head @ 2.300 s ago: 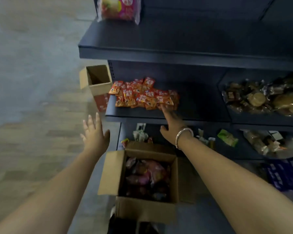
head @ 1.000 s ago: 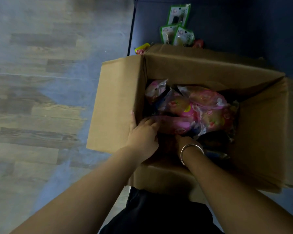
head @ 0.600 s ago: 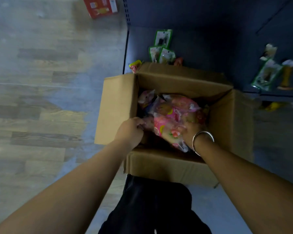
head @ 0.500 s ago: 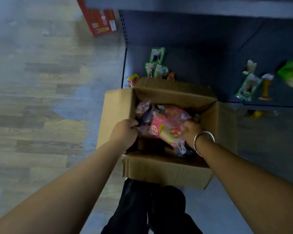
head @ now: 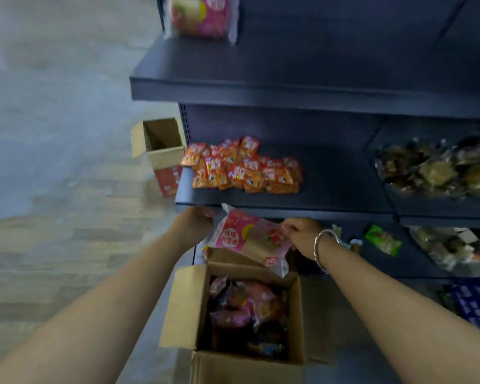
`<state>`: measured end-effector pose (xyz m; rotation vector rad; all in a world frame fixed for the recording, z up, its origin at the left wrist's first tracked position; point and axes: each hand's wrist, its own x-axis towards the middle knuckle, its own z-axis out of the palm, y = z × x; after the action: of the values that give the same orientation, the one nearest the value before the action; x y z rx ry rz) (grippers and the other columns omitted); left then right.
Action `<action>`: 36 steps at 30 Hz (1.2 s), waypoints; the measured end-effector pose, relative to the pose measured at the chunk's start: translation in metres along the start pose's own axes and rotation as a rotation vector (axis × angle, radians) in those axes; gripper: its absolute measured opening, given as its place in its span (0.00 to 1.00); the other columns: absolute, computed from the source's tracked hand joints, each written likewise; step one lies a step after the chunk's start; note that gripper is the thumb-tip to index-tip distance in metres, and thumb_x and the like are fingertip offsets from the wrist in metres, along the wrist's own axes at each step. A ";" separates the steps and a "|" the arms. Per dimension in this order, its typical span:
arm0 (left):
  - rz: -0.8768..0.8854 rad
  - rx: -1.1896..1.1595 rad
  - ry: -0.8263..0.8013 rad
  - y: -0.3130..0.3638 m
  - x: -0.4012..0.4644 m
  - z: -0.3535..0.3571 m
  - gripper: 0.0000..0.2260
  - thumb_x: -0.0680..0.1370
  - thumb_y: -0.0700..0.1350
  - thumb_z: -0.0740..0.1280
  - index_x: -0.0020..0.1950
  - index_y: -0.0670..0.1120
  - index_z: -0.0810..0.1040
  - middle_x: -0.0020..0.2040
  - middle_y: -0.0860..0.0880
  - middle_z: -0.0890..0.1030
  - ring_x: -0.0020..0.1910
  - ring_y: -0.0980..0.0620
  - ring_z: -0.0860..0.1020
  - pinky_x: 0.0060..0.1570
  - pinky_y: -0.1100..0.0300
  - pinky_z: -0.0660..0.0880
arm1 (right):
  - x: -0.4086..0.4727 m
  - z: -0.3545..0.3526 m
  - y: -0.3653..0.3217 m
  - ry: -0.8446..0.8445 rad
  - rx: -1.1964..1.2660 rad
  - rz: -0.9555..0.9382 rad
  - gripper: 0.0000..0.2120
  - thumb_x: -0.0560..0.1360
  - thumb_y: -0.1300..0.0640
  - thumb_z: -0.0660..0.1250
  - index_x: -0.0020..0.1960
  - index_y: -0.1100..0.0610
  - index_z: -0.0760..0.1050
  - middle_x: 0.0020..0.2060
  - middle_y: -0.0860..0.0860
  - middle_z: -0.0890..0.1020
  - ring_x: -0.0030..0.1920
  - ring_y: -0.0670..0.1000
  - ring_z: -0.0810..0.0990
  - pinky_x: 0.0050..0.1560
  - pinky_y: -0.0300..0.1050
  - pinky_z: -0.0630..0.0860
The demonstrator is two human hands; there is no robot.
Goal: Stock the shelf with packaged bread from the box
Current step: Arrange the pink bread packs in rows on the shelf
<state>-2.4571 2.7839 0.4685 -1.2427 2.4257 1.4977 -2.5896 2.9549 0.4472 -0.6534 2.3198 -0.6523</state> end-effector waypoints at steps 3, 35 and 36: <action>0.083 -0.050 0.008 0.039 -0.019 -0.030 0.11 0.79 0.34 0.59 0.57 0.37 0.77 0.54 0.40 0.77 0.50 0.45 0.72 0.50 0.57 0.69 | -0.015 -0.044 -0.030 0.078 0.054 -0.041 0.17 0.79 0.63 0.57 0.34 0.49 0.70 0.32 0.46 0.72 0.38 0.49 0.71 0.32 0.37 0.66; 0.775 0.666 0.402 0.221 -0.078 -0.128 0.10 0.78 0.39 0.61 0.53 0.42 0.81 0.51 0.45 0.82 0.50 0.47 0.78 0.50 0.57 0.75 | -0.101 -0.188 -0.192 0.238 0.044 -0.436 0.17 0.73 0.50 0.67 0.61 0.53 0.76 0.51 0.49 0.80 0.54 0.50 0.78 0.51 0.43 0.76; 0.797 0.664 0.403 0.223 -0.080 -0.125 0.09 0.78 0.39 0.62 0.52 0.42 0.81 0.51 0.45 0.82 0.50 0.48 0.78 0.50 0.58 0.75 | -0.102 -0.186 -0.194 0.199 -0.038 -0.412 0.18 0.73 0.48 0.67 0.61 0.52 0.75 0.53 0.50 0.80 0.54 0.51 0.78 0.52 0.45 0.77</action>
<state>-2.5001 2.7854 0.7332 -0.4723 3.4804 0.3332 -2.5928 2.9208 0.7327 -1.1484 2.4010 -0.8936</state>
